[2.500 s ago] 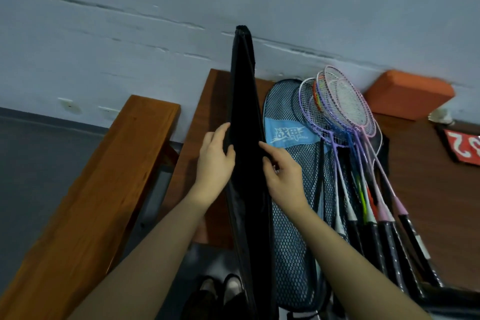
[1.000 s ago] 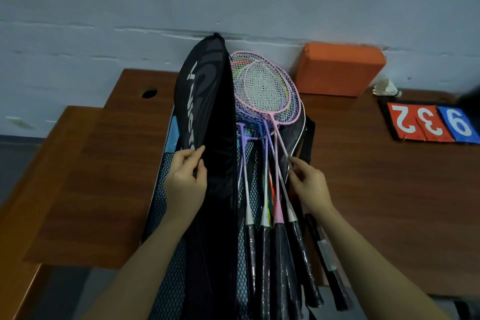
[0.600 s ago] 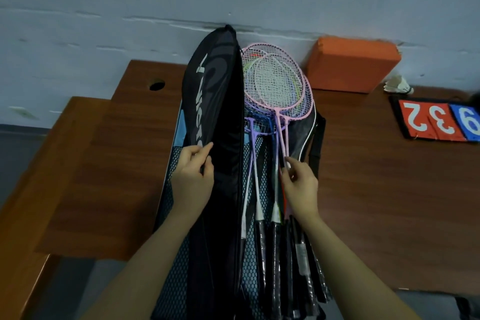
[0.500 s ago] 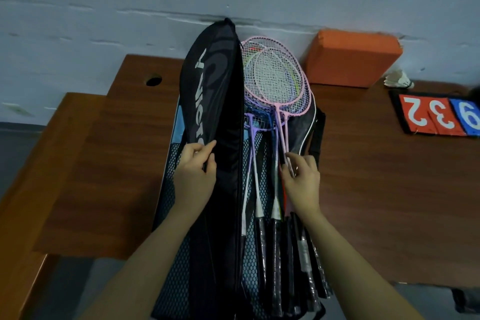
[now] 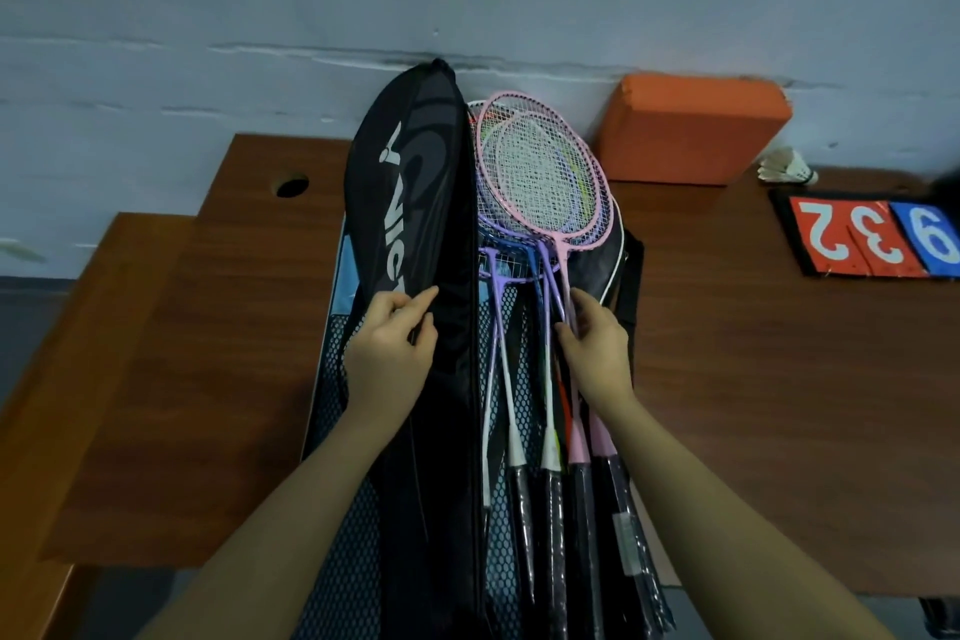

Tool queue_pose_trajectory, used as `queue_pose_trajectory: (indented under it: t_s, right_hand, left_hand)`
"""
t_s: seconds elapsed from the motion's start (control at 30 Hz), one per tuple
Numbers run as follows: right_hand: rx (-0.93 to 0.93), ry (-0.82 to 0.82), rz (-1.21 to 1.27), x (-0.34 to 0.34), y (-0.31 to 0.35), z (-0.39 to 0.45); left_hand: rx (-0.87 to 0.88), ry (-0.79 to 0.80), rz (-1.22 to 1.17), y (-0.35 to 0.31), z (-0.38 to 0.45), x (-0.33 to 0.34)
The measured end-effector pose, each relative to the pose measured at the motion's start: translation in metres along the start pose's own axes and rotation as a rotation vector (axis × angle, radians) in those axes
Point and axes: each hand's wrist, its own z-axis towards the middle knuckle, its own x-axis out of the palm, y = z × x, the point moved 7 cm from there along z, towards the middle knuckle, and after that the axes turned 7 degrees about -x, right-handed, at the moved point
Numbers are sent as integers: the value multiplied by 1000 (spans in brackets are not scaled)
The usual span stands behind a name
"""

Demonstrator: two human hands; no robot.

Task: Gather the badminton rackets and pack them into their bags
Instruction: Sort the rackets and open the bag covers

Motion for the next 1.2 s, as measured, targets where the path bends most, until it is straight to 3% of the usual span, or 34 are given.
queue_pose_trajectory:
  t_s: [0.3, 0.63, 0.77, 1.0, 1.1, 1.2]
  right_hand:
    - [-6, -86, 191, -24, 13, -23]
    - [-363, -148, -212, -52, 48, -58]
    - [-387, -121, -438, -58, 39, -66]
    - [-510, -163, -596, -73, 31, -103]
    - [-485, -121, -547, -76, 24, -110]
    - [-376, -15, -290, -76, 18, -112]
  left_hand:
    - [-75, -33, -122, 0, 7, -30]
    - [-222, 59, -179, -9, 12, -28]
    - [-247, 81, -203, -15, 14, -16]
    - [-263, 77, -244, -33, 13, 5]
    - [-274, 95, -240, -42, 16, 16]
    - [-266, 127, -238, -49, 15, 26]
